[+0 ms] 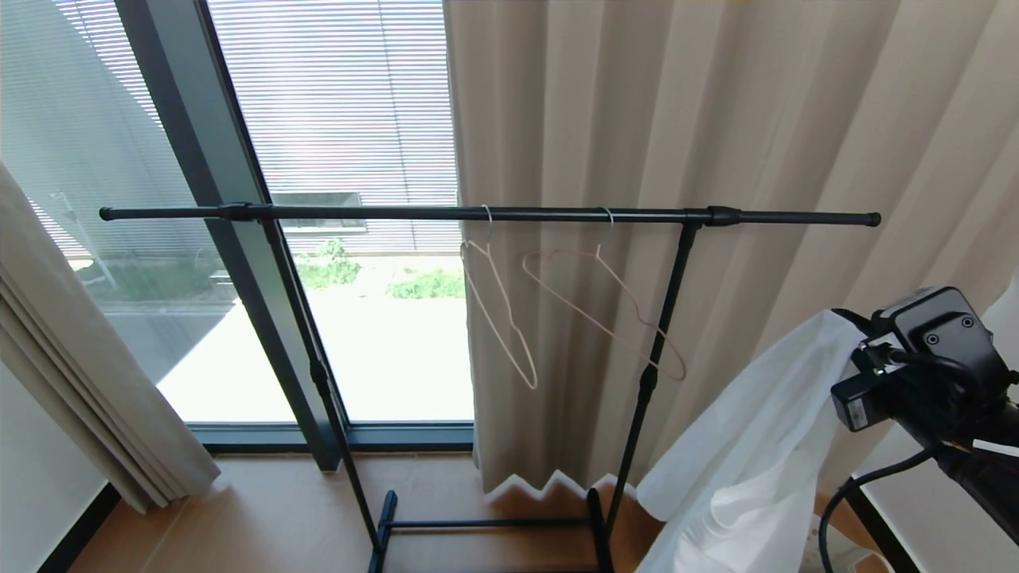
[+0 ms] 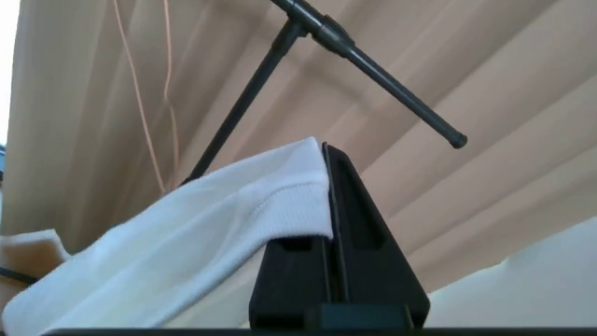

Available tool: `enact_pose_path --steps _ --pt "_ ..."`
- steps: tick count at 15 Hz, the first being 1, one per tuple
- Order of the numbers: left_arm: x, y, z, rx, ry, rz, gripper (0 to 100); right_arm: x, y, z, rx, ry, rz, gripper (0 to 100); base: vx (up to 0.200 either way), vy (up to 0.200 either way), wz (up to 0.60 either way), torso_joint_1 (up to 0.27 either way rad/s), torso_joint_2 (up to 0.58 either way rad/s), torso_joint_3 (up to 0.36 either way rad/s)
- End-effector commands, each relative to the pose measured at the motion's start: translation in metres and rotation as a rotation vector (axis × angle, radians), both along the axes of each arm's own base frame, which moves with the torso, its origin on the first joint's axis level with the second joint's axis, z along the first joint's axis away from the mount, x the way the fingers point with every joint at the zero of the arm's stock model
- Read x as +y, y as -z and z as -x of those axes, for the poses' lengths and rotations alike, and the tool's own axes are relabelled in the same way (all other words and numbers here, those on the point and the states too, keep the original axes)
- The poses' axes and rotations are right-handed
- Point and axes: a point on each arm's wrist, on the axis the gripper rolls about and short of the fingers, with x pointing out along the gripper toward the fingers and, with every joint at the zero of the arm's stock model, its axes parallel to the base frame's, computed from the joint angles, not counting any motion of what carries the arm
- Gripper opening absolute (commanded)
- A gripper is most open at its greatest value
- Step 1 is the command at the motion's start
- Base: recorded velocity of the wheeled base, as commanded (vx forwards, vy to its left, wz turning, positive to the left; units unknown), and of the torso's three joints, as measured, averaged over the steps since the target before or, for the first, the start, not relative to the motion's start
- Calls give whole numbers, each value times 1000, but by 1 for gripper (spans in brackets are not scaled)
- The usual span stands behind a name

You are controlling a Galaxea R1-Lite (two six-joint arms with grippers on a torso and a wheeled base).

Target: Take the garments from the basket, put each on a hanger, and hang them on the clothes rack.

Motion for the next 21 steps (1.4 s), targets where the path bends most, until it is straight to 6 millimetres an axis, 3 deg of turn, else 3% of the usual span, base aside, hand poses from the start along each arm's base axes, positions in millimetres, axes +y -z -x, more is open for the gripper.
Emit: enact_pose_path --steps 1,2,3,6,7,8,9,11,13,14,17,20,21 --pt "0 -24 -21 187 7 -1 100 -4 -11 -5 22 33 -23 0 0 0 0 0 0 0" --pt "0 -34 -26 203 9 11 100 -4 -12 -6 53 35 -42 0 0 0 0 0 0 0" --pt "-1 -62 -48 275 23 55 100 -1 -25 -9 185 41 -144 0 0 0 0 0 0 0" --pt "-14 -89 -88 399 171 97 100 22 -65 -4 429 -23 -354 0 0 0 0 0 0 0" --pt "-31 -97 -103 461 305 131 100 37 -92 -2 534 -116 -459 0 0 0 0 0 0 0" --pt "-38 -100 -107 480 341 147 100 42 -100 -2 557 -137 -478 0 0 0 0 0 0 0" --pt "-63 -111 -128 553 416 191 100 58 -113 -9 595 -155 -526 0 0 0 0 0 0 0" --pt "-95 -120 -154 614 481 198 100 68 -107 -24 619 -135 -573 0 0 0 0 0 0 0" --pt "-120 -117 -171 666 519 171 100 80 -97 -40 627 -117 -630 0 0 0 0 0 0 0" --pt "-120 -117 -171 666 519 171 100 80 -97 -40 627 -117 -630 0 0 0 0 0 0 0" --pt "-159 -91 -196 711 561 180 100 109 -112 -35 583 -193 -635 0 0 0 0 0 0 0" --pt "-179 -61 -202 783 564 177 100 130 -99 -41 599 -180 -696 0 0 0 0 0 0 0" --pt "-179 -60 -202 783 561 180 100 131 -99 -41 599 -179 -697 0 0 0 0 0 0 0"
